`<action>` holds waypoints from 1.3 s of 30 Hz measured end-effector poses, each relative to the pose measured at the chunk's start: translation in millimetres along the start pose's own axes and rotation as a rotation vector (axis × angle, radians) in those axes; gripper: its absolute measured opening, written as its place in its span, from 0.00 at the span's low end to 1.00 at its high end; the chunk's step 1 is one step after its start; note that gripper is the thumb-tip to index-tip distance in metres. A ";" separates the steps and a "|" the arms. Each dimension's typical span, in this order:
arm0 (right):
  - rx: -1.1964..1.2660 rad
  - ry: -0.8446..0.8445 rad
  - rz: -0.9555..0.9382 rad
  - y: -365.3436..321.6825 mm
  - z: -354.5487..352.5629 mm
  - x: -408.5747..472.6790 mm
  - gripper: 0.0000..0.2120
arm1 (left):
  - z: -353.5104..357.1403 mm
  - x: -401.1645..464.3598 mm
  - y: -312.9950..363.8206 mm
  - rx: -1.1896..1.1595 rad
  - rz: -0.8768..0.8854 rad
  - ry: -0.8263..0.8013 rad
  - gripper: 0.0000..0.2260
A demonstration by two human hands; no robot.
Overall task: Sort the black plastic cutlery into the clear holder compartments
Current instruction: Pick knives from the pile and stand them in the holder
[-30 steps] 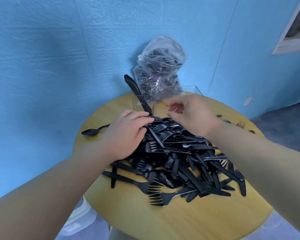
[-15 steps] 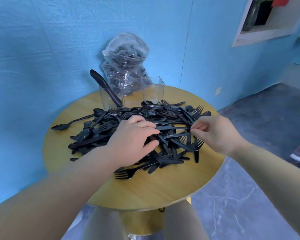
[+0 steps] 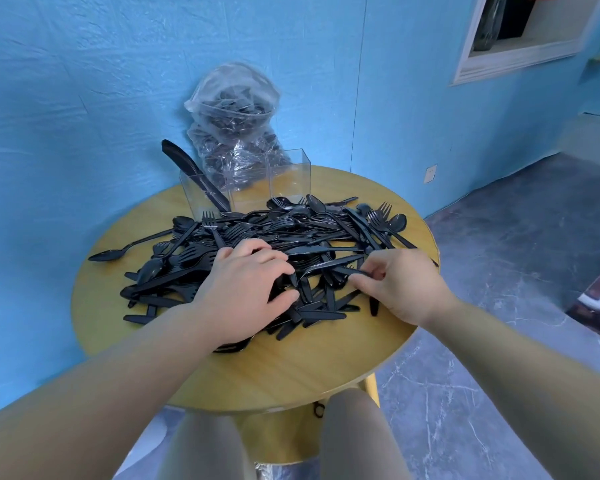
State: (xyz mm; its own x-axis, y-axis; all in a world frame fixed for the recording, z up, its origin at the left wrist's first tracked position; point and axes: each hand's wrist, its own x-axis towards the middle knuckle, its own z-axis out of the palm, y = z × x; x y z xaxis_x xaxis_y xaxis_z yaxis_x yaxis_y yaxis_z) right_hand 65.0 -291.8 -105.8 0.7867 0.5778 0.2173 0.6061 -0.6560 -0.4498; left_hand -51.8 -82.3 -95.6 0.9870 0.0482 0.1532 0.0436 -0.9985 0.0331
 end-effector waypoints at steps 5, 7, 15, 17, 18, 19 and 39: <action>0.053 0.095 0.029 4.9 -0.3 0.1 0.12 | 1.1 -4.5 12.8 -0.041 0.075 0.060 0.29; 0.104 0.125 0.012 4.8 0.0 -4.5 0.13 | 4.1 -8.4 17.4 -0.040 0.136 0.079 0.26; 0.018 0.304 -0.031 32.4 6.7 -29.7 0.04 | 18.6 -19.7 16.7 0.002 0.170 0.140 0.18; -0.010 0.268 -0.045 38.5 9.7 -33.7 0.07 | 17.1 -16.6 24.7 0.003 0.170 0.154 0.20; -0.027 0.238 -0.071 40.2 11.0 -35.9 0.08 | 16.5 -13.9 30.2 0.004 0.178 0.154 0.21; -0.041 0.212 -0.103 41.3 11.8 -37.7 0.10 | 16.3 -10.7 36.1 0.009 0.190 0.148 0.22; 0.004 -0.009 -0.198 35.1 4.8 -30.8 0.17 | 16.8 14.1 60.5 0.071 0.192 0.179 0.25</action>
State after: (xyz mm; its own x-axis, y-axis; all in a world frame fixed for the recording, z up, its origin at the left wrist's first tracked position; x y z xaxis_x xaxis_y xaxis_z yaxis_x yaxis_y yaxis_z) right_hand 61.5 -330.3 -132.5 0.6509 0.6996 0.2946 0.7486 -0.5273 -0.4019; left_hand -32.6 -142.5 -108.0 0.9355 -0.1444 0.3225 -0.1246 -0.9889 -0.0816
